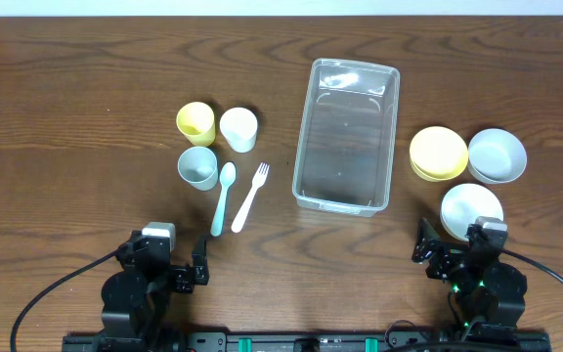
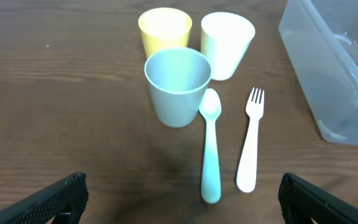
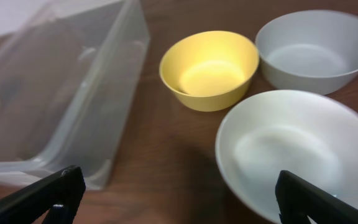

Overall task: Pack container
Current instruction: 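Move right gripper to the white bowl and grasp its rim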

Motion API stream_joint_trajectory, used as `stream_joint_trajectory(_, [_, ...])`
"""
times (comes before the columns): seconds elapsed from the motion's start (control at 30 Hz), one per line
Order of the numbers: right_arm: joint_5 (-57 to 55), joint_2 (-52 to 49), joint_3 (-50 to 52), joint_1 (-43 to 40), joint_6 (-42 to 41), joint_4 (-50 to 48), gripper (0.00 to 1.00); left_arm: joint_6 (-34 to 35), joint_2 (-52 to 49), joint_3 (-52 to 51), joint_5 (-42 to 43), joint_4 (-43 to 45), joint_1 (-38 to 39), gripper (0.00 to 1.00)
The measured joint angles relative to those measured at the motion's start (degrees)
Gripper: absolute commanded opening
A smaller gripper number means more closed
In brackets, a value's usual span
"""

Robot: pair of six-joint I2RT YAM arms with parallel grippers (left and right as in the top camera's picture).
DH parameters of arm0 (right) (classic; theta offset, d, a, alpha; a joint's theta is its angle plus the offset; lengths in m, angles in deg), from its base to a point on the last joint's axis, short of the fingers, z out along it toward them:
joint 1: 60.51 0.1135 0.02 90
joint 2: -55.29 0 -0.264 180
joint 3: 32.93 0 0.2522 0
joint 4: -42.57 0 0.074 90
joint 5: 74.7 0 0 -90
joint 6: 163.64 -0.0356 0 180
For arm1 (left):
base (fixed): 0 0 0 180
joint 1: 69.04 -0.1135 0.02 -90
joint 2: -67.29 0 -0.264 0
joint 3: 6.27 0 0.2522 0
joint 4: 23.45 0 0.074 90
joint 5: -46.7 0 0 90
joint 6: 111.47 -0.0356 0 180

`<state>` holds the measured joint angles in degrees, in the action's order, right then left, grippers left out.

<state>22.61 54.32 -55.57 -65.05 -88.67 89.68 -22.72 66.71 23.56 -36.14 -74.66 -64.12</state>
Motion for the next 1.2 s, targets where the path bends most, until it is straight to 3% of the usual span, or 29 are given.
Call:
stream_joint_trajectory(0.43, [10.45,-0.13,-1.16,0.00,-0.33,-0.35,0.99,6.23,-0.22,0.02,5.22,-1.27,0.00,0.98])
stream_joint_trajectory(0.63, [11.45,-5.29,-8.94,0.00,1.05,-0.48,0.99,8.81,-8.22,3.15,6.21,-1.77,0.00,0.98])
stream_joint_trajectory(0.8, [11.65,-16.85,-17.51,0.00,3.34,-0.13,0.99,9.25,-22.38,13.64,6.32,-3.32,0.00,0.98])
stream_joint_trajectory(0.97, [11.52,-35.04,-29.40,0.00,6.27,3.45,0.99,9.38,-39.23,30.08,6.45,-10.97,0.00,0.98])
stream_joint_trajectory(1.2, [10.88,-63.60,-50.40,0.00,7.56,18.78,0.99,7.19,-56.96,48.89,6.03,-18.91,0.00,0.98])
